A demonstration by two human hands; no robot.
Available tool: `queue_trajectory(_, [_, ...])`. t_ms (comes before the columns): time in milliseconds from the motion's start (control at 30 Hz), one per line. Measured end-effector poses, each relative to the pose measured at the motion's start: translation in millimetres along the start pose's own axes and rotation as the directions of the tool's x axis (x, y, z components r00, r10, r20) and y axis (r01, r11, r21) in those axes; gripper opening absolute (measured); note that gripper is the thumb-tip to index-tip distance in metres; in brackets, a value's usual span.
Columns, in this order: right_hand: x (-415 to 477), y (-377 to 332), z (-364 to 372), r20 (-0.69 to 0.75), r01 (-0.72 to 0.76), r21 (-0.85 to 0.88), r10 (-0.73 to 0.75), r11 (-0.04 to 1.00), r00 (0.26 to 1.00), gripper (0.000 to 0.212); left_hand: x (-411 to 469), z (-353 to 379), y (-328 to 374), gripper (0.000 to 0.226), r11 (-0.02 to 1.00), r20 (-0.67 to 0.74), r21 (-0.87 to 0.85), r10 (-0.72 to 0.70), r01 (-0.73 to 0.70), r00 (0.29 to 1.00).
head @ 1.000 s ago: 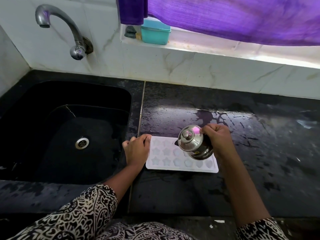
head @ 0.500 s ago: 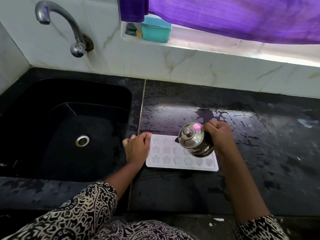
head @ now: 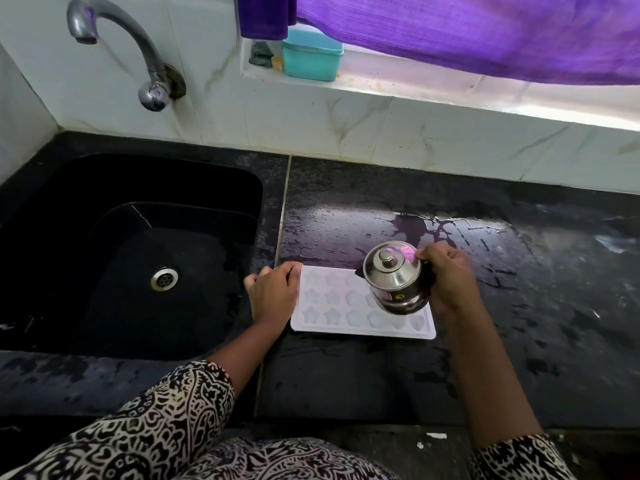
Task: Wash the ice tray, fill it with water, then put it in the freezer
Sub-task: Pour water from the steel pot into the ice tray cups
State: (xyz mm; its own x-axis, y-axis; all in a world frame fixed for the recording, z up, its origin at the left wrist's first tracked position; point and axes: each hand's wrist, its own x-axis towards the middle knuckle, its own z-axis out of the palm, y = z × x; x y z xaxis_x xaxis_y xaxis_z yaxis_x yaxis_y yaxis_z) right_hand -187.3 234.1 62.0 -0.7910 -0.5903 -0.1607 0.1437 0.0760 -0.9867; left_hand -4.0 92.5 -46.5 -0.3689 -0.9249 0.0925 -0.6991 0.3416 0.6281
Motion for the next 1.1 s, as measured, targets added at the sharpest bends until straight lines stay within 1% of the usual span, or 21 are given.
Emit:
queue_trajectory(100, [-0.5, 1.3, -6.5, -0.01, 0.003, 0.002, -0.003, 1.0, 1.0, 0.041, 0.2, 0.1, -0.1, 0.03, 1.0, 0.0, 0.0, -0.002, 0.002, 1.0])
queue_trajectory(367, [-2.1, 0.4, -15.5, -0.037, 0.025, -0.031, -0.026, 0.999, 0.999, 0.044, 0.4, 2.6, -1.8, 0.028, 1.0, -0.01, -0.023, 0.005, -0.005, 1.0])
queue_trajectory(467, [-4.1, -1.3, -15.7, -0.033, 0.049, -0.109, -0.053, 0.993, 0.998, 0.036, 0.6, 3.5, -2.5, 0.028, 1.0, -0.012, -0.026, 0.006, -0.006, 1.0])
queue_trajectory(533, [-4.3, -1.9, -16.0, -0.025, 0.073, -0.145, -0.077, 0.987, 0.997, 0.034, 0.8, 4.0, -2.7, 0.027, 1.0, -0.016, -0.022, 0.007, -0.007, 1.0])
queue_trajectory(700, [-3.1, -2.8, -17.9, -0.024, 0.091, -0.178, -0.097, 0.98, 0.995, 0.038, 1.0, 4.6, -3.4, 0.027, 1.0, -0.018, -0.009, 0.008, -0.008, 1.0])
queue_trajectory(900, [-2.2, -5.1, -18.2, -0.016, 0.106, -0.169, -0.11, 0.98, 0.994, 0.047, 1.1, 4.1, -2.5, 0.028, 1.0, -0.016, 0.0, 0.011, -0.011, 1.0])
queue_trajectory(1100, [-0.7, -5.1, -18.8, -0.019, 0.121, -0.167, -0.126, 0.978, 0.992, 0.046, 0.9, 3.3, -2.4, 0.028, 1.0, -0.01, -0.008, 0.005, -0.005, 1.0])
